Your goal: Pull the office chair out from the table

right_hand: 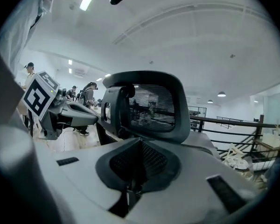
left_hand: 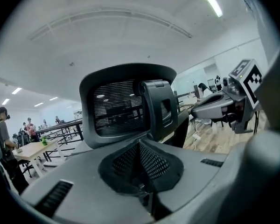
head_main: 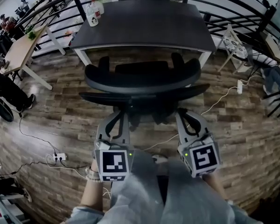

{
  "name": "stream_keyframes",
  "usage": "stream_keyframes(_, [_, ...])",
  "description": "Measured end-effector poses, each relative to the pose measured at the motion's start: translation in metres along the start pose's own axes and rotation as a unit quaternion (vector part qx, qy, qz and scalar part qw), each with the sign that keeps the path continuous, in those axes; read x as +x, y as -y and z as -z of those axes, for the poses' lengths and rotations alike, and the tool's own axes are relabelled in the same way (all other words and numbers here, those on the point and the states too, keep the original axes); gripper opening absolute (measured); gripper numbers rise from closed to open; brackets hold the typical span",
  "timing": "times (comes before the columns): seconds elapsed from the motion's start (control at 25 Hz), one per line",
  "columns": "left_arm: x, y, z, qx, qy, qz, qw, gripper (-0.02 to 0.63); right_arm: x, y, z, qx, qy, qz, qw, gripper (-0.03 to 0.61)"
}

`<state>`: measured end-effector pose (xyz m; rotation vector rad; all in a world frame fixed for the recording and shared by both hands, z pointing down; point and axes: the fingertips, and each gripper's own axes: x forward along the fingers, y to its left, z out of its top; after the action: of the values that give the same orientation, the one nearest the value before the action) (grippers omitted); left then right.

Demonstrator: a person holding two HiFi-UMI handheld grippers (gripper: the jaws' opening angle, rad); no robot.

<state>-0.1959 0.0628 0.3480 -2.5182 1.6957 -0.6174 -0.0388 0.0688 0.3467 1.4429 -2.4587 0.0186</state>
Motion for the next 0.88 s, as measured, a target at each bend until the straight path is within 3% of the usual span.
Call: stream_keyframes(0.88, [0.007,0.029,-0.008,-0.01,-0.008,0.032,0.9994,0.003,-0.008,0.004,0.012,0.013,-0.016,-0.011,1.0,0.003])
